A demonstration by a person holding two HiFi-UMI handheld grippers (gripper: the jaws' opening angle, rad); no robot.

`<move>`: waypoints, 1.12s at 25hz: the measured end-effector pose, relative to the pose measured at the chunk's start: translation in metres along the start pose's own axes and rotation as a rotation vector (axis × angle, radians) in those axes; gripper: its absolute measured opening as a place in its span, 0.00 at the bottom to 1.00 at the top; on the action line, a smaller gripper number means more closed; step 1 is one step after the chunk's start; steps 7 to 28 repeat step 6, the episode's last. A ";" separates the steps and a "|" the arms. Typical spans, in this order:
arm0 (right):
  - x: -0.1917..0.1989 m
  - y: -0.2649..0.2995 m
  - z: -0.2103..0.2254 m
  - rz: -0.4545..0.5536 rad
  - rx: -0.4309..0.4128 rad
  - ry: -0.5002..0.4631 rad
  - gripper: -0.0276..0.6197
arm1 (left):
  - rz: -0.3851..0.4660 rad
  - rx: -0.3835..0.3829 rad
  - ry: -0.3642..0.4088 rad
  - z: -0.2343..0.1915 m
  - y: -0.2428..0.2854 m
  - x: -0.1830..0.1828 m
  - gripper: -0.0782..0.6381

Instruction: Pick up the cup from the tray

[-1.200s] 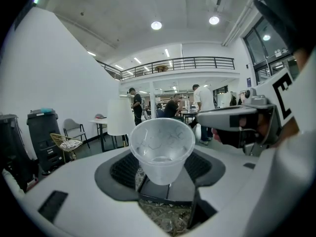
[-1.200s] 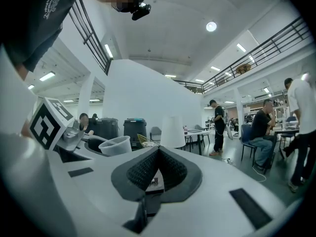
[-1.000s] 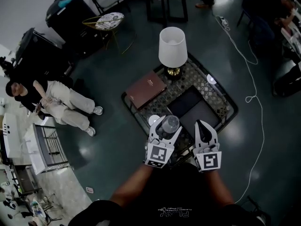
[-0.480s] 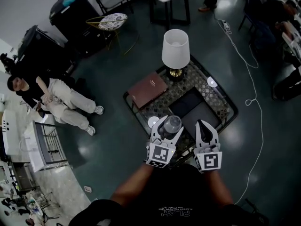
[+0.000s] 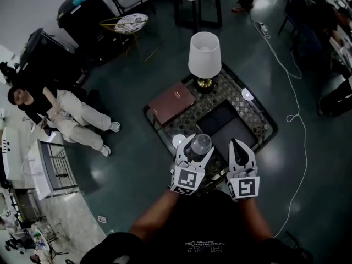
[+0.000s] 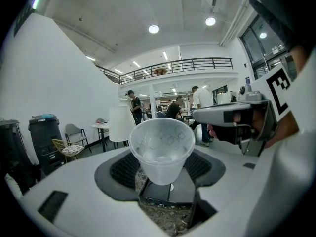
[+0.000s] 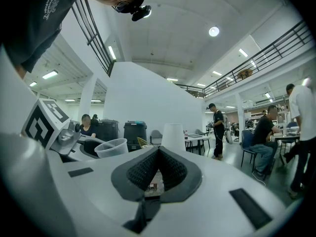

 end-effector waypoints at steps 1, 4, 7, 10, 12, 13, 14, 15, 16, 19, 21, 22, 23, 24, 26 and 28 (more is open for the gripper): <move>0.000 0.000 0.000 -0.001 0.000 0.000 0.05 | -0.001 0.000 -0.001 0.000 0.000 0.000 0.51; 0.000 0.001 0.001 -0.001 0.000 0.001 0.05 | -0.009 -0.001 -0.001 -0.001 0.001 0.002 0.51; 0.000 0.002 0.002 0.000 -0.001 0.001 0.05 | -0.013 -0.001 0.003 -0.002 0.002 0.002 0.51; 0.000 0.002 0.002 0.000 -0.001 0.001 0.05 | -0.013 -0.001 0.003 -0.002 0.002 0.002 0.51; 0.000 0.002 0.002 0.000 -0.001 0.001 0.05 | -0.013 -0.001 0.003 -0.002 0.002 0.002 0.51; 0.000 0.002 0.002 0.000 -0.001 0.001 0.05 | -0.013 -0.001 0.003 -0.002 0.002 0.002 0.51; 0.000 0.002 0.002 0.000 -0.001 0.001 0.05 | -0.013 -0.001 0.003 -0.002 0.002 0.002 0.51; 0.000 0.002 0.002 0.000 -0.001 0.001 0.05 | -0.013 -0.001 0.003 -0.002 0.002 0.002 0.51; 0.000 0.002 0.002 0.000 -0.001 0.001 0.05 | -0.013 -0.001 0.003 -0.002 0.002 0.002 0.51; 0.000 0.002 0.002 0.000 -0.001 0.001 0.05 | -0.013 -0.001 0.003 -0.002 0.002 0.002 0.51; 0.000 0.002 0.002 0.000 -0.001 0.001 0.05 | -0.013 -0.001 0.003 -0.002 0.002 0.002 0.51; 0.000 0.002 0.002 0.000 -0.001 0.001 0.05 | -0.013 -0.001 0.003 -0.002 0.002 0.002 0.51; 0.000 0.002 0.002 0.000 -0.001 0.001 0.05 | -0.013 -0.001 0.003 -0.002 0.002 0.002 0.51; 0.000 0.002 0.002 0.000 -0.001 0.001 0.05 | -0.013 -0.001 0.003 -0.002 0.002 0.002 0.51; 0.000 0.002 0.002 0.000 -0.001 0.001 0.05 | -0.013 -0.001 0.003 -0.002 0.002 0.002 0.51; 0.000 0.002 0.002 0.000 -0.001 0.001 0.05 | -0.013 -0.001 0.003 -0.002 0.002 0.002 0.51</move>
Point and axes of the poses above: the fingertips, and each gripper's own axes: y forward along the fingers, z to its right, x out of its underside, the point moved 4 cm from there along -y, backward along the fingers, and after that the axes turned 7 degrees about x, right-handed, at the moved point
